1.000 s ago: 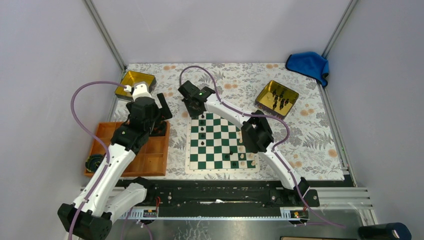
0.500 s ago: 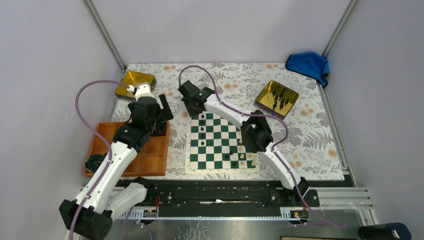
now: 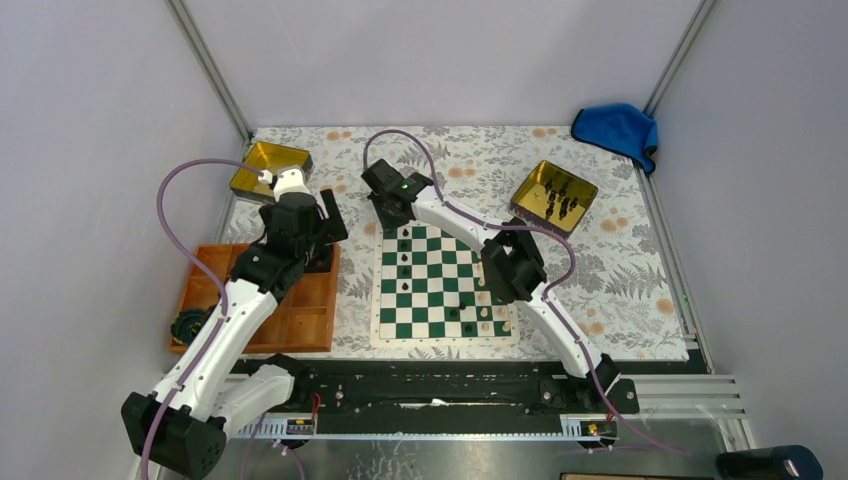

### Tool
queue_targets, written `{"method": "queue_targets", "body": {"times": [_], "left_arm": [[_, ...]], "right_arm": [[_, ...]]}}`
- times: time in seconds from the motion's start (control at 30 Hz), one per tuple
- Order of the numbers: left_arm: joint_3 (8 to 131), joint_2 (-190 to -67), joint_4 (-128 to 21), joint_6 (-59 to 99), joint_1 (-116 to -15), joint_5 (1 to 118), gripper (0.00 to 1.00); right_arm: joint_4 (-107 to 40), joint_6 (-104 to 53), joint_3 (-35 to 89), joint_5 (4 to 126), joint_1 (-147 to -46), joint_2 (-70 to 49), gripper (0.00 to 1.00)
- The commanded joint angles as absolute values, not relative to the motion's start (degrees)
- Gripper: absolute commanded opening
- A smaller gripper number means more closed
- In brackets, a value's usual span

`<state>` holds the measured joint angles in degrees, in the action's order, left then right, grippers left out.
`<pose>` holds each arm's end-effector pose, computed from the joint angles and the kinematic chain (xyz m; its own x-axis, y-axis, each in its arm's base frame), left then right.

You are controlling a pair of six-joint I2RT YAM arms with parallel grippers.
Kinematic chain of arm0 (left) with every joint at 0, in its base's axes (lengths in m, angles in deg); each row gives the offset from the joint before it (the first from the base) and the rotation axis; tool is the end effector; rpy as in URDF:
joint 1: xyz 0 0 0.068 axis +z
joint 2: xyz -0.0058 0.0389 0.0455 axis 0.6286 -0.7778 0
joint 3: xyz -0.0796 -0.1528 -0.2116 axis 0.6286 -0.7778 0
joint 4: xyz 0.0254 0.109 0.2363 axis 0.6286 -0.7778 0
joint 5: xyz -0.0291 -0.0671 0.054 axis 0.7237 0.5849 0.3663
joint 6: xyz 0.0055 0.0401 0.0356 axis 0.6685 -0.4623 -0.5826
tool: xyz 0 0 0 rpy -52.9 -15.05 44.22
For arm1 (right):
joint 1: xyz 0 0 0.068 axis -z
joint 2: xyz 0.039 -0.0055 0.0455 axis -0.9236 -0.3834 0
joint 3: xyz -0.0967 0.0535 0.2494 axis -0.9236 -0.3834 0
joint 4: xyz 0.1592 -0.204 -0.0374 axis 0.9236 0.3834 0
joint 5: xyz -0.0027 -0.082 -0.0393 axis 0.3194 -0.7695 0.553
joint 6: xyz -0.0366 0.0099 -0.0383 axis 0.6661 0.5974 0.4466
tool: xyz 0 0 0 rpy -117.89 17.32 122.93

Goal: Set up the chess pieces on the board
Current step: Place the chess piece on the chessboard.

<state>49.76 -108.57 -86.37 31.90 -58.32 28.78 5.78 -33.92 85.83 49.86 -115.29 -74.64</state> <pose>0.1993 -0.0557 0.3182 -0.4818 -0.2251 -0.8469 -0.2046 0.9686 -0.1410 0.3783 0.4107 0.1897 -0.6811 -0.3654 -0.6345 -0.5173 0.8534 0.0638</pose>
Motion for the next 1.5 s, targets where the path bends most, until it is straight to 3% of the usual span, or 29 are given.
{"method": "queue_targets", "body": {"times": [0.0,0.4,0.63,0.73,1.23,1.47], "left_arm": [[49.52,-108.84,-84.02,30.66,-57.93,28.31,0.99],[49.80,-109.55,-83.91,30.26,-57.93,28.38,0.99],[49.48,-109.34,-83.65,30.30,-57.93,28.56,0.99],[49.36,-109.08,-83.70,30.30,-57.92,28.57,0.99],[50.09,-108.48,-83.69,30.83,-57.93,28.80,0.99],[50.68,-108.78,-83.53,30.48,-57.93,27.24,0.99]], "right_arm": [[5.09,-33.48,86.96,51.46,-114.74,-75.68,0.01],[5.19,-33.59,86.97,52.00,-114.30,-76.11,0.03],[4.70,-33.18,86.32,52.40,-114.25,-75.40,0.39],[4.62,-32.98,86.65,52.35,-114.28,-75.06,0.44],[4.03,-30.52,87.66,49.50,-113.70,-67.12,0.46],[-1.22,-30.08,77.01,44.96,-108.85,-54.72,0.46]]}}
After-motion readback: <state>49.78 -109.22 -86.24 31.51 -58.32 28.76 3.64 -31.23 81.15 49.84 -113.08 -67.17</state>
